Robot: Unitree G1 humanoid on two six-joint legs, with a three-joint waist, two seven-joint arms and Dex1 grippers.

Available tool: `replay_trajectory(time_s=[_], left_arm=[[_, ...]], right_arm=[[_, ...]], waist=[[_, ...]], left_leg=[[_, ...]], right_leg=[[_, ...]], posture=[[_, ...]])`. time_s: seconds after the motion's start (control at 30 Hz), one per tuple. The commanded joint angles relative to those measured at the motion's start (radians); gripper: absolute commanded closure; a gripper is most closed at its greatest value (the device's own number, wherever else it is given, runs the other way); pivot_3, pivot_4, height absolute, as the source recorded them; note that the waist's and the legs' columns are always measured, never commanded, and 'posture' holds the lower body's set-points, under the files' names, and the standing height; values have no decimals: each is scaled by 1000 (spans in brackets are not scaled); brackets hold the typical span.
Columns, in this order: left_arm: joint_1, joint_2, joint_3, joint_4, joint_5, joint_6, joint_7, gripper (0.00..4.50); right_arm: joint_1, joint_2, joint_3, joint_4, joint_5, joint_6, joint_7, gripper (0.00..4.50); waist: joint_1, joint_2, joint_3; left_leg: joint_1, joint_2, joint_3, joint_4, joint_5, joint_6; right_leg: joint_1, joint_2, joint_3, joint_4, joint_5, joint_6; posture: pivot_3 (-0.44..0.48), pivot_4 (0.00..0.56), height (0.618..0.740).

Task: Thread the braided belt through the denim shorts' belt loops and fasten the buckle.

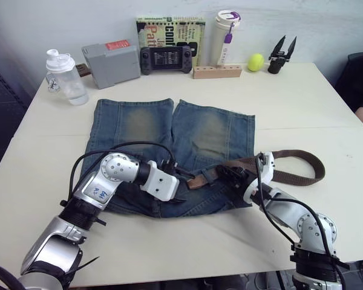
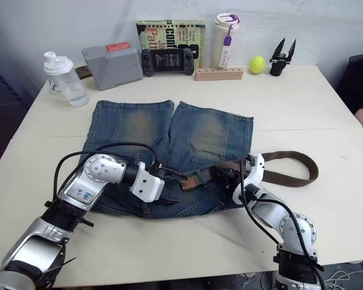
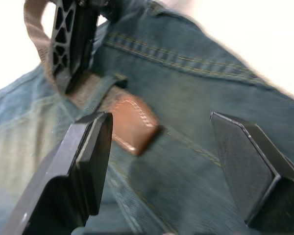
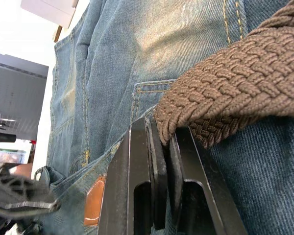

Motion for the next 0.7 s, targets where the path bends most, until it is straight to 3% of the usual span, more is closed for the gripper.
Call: replay_trajectory(time_s=[0.03,0.17,0.37,0.7], left_arm=[[-11,-14,5,37,71,-42,66,995],[-53,-79,3,106,183,-127,223,995],[-70,-96,-17,171,294,-244,327,995],[-68,-96,-16,182,294,-315,357,995]], right_arm=[[29,20,14,33,11,12,-20,4500],[41,36,14,19,32,14,-36,4500],[48,50,13,4,40,7,-53,4500],[50,61,25,8,34,-6,-55,4500]], waist=[[1,0,0],[2,1,0],[1,1,0],[1,1,0]], left_leg=[[0,0,0,0,0,0],[0,0,0,0,0,0],[0,0,0,-1,0,0],[0,0,0,-1,0,0]], right_leg=[[0,0,0,0,0,0],[0,0,0,0,0,0],[0,0,-1,0,0,0],[0,0,-2,0,0,0]], posture=[[0,150,731],[0,150,731],[0,150,731],[0,150,731]])
